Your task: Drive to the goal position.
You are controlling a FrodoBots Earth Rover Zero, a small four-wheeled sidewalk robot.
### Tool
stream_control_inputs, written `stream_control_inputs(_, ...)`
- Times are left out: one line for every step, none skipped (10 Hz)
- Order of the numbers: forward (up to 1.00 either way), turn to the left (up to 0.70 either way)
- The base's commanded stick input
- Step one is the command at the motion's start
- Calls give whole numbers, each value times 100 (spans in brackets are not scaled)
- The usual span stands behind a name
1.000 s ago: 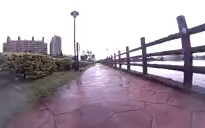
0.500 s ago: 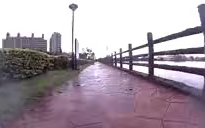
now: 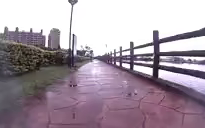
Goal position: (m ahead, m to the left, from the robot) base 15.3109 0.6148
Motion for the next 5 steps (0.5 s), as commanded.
stream_control_inputs(100, -1)
stream_control_inputs(100, -1)
stream_control_inputs(100, -1)
stream_control_inputs(100, -1)
stream_control_inputs(100, -1)
